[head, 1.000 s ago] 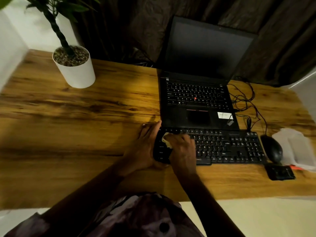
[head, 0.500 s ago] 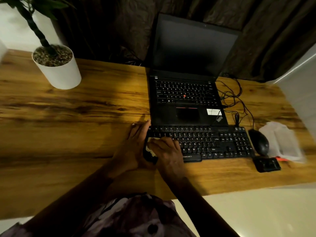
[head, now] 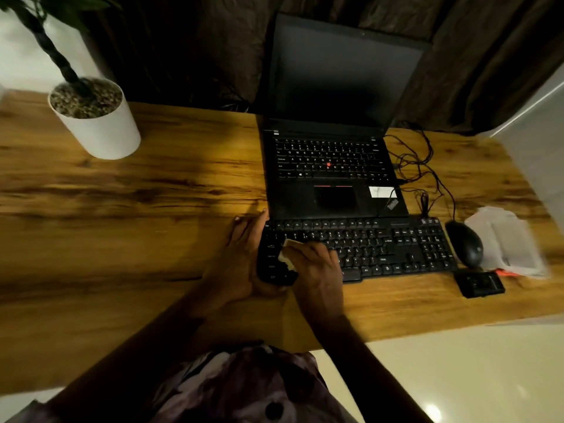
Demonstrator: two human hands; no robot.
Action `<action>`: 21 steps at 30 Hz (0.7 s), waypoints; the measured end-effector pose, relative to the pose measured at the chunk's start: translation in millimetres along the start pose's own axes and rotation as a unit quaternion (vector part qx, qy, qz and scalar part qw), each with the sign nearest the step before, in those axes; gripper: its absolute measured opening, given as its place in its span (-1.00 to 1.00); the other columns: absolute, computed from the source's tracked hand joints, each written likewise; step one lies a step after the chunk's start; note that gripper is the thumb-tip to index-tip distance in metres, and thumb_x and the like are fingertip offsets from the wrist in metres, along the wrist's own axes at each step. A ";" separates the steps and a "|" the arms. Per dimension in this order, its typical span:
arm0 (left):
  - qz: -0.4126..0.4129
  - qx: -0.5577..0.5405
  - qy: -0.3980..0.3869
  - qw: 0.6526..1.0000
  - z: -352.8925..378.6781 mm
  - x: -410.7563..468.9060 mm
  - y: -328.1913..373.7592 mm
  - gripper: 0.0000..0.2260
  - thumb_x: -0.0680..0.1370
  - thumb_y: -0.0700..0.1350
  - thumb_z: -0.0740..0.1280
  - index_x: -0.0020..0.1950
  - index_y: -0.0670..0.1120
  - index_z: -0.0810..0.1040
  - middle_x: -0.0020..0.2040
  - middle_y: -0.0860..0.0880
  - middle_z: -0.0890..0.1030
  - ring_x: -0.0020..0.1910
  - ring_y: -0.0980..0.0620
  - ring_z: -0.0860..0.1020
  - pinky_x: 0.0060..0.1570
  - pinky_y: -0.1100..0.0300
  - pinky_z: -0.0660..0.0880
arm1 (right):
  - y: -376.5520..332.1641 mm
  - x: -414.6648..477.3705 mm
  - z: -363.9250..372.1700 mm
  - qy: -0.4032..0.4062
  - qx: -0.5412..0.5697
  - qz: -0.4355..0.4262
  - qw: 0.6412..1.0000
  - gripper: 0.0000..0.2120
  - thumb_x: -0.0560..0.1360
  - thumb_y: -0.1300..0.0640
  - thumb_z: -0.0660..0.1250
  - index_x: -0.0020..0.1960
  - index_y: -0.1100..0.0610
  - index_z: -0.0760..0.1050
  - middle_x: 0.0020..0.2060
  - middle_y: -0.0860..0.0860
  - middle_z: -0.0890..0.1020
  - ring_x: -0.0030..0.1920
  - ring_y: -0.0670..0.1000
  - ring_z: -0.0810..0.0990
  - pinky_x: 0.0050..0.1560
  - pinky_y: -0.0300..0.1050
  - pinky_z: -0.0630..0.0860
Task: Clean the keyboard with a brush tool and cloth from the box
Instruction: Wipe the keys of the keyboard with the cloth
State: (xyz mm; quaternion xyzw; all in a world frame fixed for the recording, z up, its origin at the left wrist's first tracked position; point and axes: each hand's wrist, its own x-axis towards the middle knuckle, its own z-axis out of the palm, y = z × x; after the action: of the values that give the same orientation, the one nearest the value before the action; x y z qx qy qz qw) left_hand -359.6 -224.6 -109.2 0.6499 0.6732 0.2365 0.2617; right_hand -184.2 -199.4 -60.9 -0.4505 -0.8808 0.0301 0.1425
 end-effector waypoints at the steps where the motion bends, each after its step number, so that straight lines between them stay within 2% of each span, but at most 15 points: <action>1: -0.003 -0.014 0.005 1.000 -2.4 -1.3 2.3 0.31 0.10 0.54 0.40 0.62 -0.02 -0.13 0.61 -0.02 0.09 0.59 -0.06 -0.07 0.56 -0.09 -0.02 | 5.8 -2.0 -0.2 0.008 0.002 0.023 1.000 -0.61 0.41 0.19 0.12 0.10 0.00 0.62 0.12 -0.11 0.65 0.00 0.05 0.54 -0.10 -0.02 0.42; 4: 0.005 -0.023 0.011 1.000 -8.8 -3.5 7.9 0.32 0.08 0.50 0.42 0.62 -0.02 -0.14 0.60 -0.03 0.12 0.57 0.01 -0.07 0.56 -0.07 -0.03 | 7.8 -4.6 1.2 0.021 0.008 0.057 0.998 -0.57 0.40 0.23 0.11 0.12 0.01 0.62 0.14 -0.10 0.65 0.01 0.05 0.55 -0.08 -0.03 0.41; 10: -0.002 -0.003 0.010 1.000 -2.4 -1.1 0.8 0.33 0.09 0.58 0.40 0.61 0.02 -0.19 0.59 -0.03 0.15 0.59 -0.11 0.01 0.52 -0.19 0.10 | 4.3 -4.4 4.6 0.004 0.010 -0.003 1.000 -0.67 0.47 0.17 0.15 0.10 0.01 0.62 0.11 -0.10 0.65 0.06 0.02 0.54 -0.05 -0.03 0.40; 15: -0.008 0.000 0.001 1.000 -7.4 -1.2 3.2 0.32 0.07 0.44 0.48 0.61 0.04 -0.18 0.59 -0.03 0.13 0.58 -0.11 0.00 0.49 -0.23 0.17 | 41.4 -11.8 -10.5 -0.003 -0.036 0.130 0.991 -0.53 0.34 0.32 0.10 0.09 -0.01 0.60 0.10 -0.09 0.67 0.08 0.07 0.54 0.01 0.02 0.37; 17: 0.001 -0.004 -0.001 1.000 -7.4 -1.0 2.6 0.32 0.09 0.43 0.49 0.61 0.04 -0.19 0.58 -0.04 0.14 0.58 -0.11 0.01 0.50 -0.22 0.14 | 43.7 -12.0 -14.1 -0.002 -0.047 0.154 0.987 -0.50 0.32 0.36 0.13 0.11 0.01 0.60 0.08 -0.04 0.67 0.09 0.09 0.53 0.02 0.06 0.39; 21: -0.004 -0.006 -0.009 1.000 -7.9 -1.0 3.5 0.34 0.06 0.43 0.48 0.60 0.06 -0.23 0.59 -0.04 0.11 0.58 -0.09 -0.03 0.52 -0.19 0.10 | 35.6 -10.8 -8.2 0.005 -0.037 0.074 0.997 -0.51 0.28 0.40 0.28 0.08 -0.03 0.59 0.06 -0.09 0.66 0.08 0.07 0.52 0.04 0.04 0.33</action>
State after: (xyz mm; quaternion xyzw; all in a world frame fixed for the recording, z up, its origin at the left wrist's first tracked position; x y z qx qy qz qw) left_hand -362.2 -225.3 -100.9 0.6477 0.6722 0.2336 0.2723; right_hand -147.9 -187.5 -61.9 -0.5197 -0.8448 0.0055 0.1271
